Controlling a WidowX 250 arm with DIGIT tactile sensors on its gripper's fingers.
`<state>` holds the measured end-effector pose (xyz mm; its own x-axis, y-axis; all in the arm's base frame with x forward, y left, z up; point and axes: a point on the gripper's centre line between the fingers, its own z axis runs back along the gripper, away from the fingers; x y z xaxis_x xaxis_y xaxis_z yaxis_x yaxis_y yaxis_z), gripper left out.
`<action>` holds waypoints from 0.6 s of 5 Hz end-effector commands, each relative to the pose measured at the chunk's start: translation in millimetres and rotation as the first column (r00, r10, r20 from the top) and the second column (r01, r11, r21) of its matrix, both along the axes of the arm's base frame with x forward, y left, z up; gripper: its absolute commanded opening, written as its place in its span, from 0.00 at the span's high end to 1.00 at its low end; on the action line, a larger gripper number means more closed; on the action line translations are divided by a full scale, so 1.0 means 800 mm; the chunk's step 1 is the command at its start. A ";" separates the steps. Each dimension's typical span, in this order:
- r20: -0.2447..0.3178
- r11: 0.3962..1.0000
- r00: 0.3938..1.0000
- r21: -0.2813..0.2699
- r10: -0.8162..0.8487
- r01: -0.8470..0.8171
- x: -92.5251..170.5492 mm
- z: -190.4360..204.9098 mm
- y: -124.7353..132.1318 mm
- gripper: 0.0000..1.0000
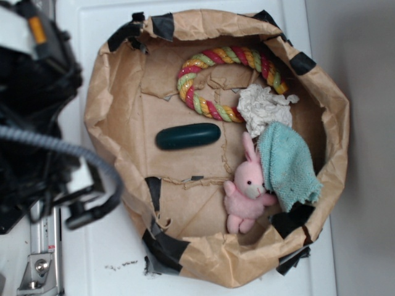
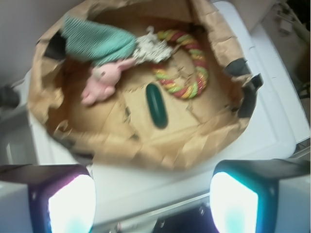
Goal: Grab the plastic pickle.
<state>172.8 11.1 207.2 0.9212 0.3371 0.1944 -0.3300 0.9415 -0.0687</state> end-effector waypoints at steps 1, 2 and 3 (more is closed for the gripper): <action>-0.094 0.993 0.990 0.038 -0.107 0.111 0.074 -0.105 -0.001 0.00; -0.130 0.988 0.980 0.001 -0.153 0.154 0.096 -0.158 0.012 0.00; -0.226 0.977 0.951 -0.010 -0.211 0.215 0.091 -0.205 0.015 0.00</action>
<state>243.4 21.3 36.2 0.9906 0.1198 -0.0660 -0.1202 0.9927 -0.0029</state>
